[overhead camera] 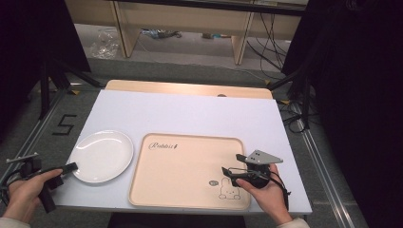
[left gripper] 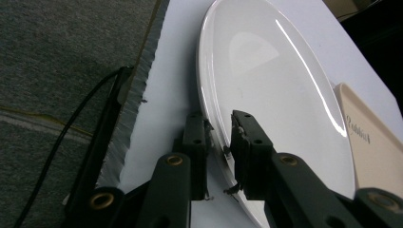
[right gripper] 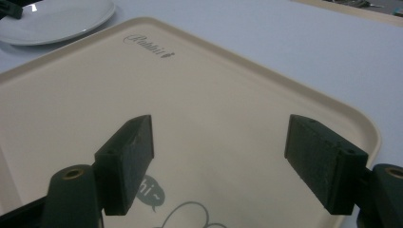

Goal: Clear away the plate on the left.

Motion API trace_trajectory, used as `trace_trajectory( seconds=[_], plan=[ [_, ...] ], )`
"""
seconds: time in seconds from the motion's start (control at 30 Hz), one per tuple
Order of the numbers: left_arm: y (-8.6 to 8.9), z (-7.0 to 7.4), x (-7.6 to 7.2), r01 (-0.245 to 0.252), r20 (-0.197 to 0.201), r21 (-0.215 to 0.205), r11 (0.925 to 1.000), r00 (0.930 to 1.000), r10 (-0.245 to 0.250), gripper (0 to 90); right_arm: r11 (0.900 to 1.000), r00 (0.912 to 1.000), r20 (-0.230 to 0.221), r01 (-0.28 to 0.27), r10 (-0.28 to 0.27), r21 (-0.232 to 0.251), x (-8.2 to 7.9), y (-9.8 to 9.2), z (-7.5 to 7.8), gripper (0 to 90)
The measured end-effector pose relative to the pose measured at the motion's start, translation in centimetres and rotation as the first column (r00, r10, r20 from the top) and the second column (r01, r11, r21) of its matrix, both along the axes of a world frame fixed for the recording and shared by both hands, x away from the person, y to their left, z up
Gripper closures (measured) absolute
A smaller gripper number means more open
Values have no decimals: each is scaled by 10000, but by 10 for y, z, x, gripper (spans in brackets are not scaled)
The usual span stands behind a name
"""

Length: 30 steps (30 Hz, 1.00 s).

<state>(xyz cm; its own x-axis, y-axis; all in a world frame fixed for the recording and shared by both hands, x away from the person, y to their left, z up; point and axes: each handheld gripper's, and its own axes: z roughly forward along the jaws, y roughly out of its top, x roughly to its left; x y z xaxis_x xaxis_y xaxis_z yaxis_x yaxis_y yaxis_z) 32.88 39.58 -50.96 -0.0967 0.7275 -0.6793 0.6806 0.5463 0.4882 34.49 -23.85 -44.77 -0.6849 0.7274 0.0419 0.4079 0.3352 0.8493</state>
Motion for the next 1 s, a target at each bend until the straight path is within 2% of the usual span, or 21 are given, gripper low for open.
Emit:
trace_trajectory(
  seconds=[0.03, 0.13, 0.17, 0.2, 0.3, 0.33, 0.37, 0.4, 0.43, 0.47, 0.6, 0.63, 0.7, 0.73, 1.0],
  plan=[
    [1, -1, 0, -37, 16, -105, 9999, 10000, 38, 767, 9999, 9998, -209, -54, 57, 146, 0, 1, 0, 257],
    [5, -5, -3, -80, 155, -467, 9989, 9998, 87, 792, 10000, 9999, -109, -69, 69, 16, 0, 0, 0, 257],
    [5, -5, -3, -80, 155, -467, 9989, 9998, 87, 797, 10000, 9999, -109, -69, 69, 16, 0, 0, 0, 257],
    [5, -6, -3, -192, 53, -963, 9952, 9998, 198, 797, 10000, 9999, -114, -68, 69, 18, 0, 0, 0, 257],
    [5, -9, -4, -266, 65, -1684, 9854, 9996, 281, 818, 10000, 9999, -126, -56, 57, 22, 0, 0, 0, 257],
    [6, -9, -5, -333, 144, -2072, 9777, 9992, 371, 834, 10000, 9999, -138, -76, 77, 41, 1, 0, 0, 257],
    [6, -9, -5, -333, 144, -2072, 9777, 9992, 371, 843, 10000, 9999, -140, -70, 71, 50, 0, 0, 0, 257],
    [7, -9, -5, -371, 271, -2335, 9716, 9986, 447, 843, 10000, 9999, -140, -70, 71, 50, 0, 0, 0, 257],
    [7, -8, -6, -374, 282, -2325, 9719, 9986, 452, 851, 9999, 9997, -248, -42, 46, 141, 0, 0, 0, 257],
    [6, -7, -6, -436, 379, -2511, 9670, 9978, 548, 862, 9998, 9996, -270, -16, 21, 198, -1, 0, 0, 257],
    [6, -4, -6, -479, 471, -2656, 9629, 9969, 626, 873, 9998, 9997, -214, -110, 114, 175, 0, 0, 0, 257],
    [5, -3, -6, -484, 500, -2709, 9614, 9967, 643, 873, 9993, 9997, -187, -167, 173, 327, 1, 0, -1, 257],
    [6, -3, -6, -441, 557, -2684, 9623, 9966, 612, 874, 9996, 9994, -277, -191, 197, 201, 1, -1, 0, 257],
    [6, -3, -6, -460, 629, -2765, 9599, 9958, 659, 874, 9997, 9995, -281, -166, 172, 198, 1, -1, 0, 257],
    [7, -2, -7, -535, 843, -2637, 9631, 9934, 783, 873, 9997, 9996, -260, -82, 87, 213, 0, -1, 0, 257]
  ],
)
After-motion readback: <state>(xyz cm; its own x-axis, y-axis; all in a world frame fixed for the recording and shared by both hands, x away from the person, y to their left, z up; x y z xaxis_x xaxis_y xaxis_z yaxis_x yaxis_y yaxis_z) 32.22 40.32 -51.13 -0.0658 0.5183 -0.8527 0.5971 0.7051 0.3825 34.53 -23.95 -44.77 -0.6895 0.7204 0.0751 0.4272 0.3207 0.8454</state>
